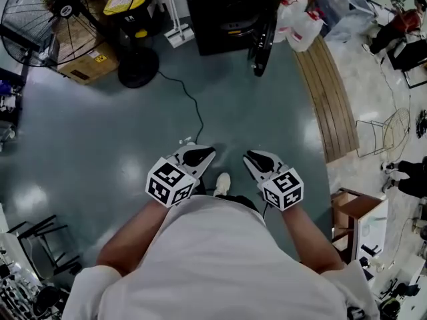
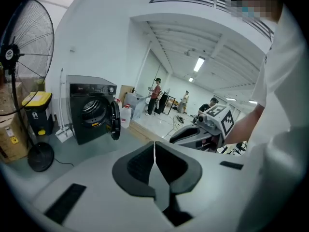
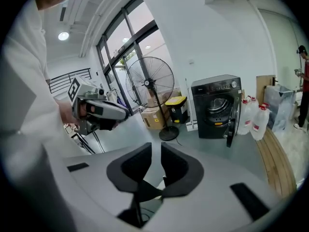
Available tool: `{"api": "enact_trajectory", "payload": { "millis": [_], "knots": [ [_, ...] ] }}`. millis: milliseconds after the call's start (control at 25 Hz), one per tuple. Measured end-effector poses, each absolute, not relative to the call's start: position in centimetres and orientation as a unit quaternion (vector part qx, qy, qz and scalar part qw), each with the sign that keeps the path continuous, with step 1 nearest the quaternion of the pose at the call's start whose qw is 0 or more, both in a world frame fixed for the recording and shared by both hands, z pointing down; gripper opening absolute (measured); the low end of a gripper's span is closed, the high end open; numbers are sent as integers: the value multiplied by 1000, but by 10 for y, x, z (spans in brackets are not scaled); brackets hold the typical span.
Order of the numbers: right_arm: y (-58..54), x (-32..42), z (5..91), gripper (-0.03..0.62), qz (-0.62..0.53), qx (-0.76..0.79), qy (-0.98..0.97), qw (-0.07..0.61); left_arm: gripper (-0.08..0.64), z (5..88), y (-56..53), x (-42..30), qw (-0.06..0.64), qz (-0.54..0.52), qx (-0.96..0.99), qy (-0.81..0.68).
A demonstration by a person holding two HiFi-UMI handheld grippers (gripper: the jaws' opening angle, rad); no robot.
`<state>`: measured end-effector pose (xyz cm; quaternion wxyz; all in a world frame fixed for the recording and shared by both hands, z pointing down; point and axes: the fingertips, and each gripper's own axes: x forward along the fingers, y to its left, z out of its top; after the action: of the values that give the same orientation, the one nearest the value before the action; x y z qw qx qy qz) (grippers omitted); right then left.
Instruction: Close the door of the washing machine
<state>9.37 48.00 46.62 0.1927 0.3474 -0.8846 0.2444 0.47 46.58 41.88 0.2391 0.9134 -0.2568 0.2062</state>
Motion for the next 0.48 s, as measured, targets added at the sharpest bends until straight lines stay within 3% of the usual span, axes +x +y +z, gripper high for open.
{"api": "enact_trajectory", "payload": {
  "millis": [480],
  "knots": [
    [350, 80, 463, 89, 249, 406, -856, 202, 21, 422, 330, -22, 228, 205, 929, -207]
  ]
}}
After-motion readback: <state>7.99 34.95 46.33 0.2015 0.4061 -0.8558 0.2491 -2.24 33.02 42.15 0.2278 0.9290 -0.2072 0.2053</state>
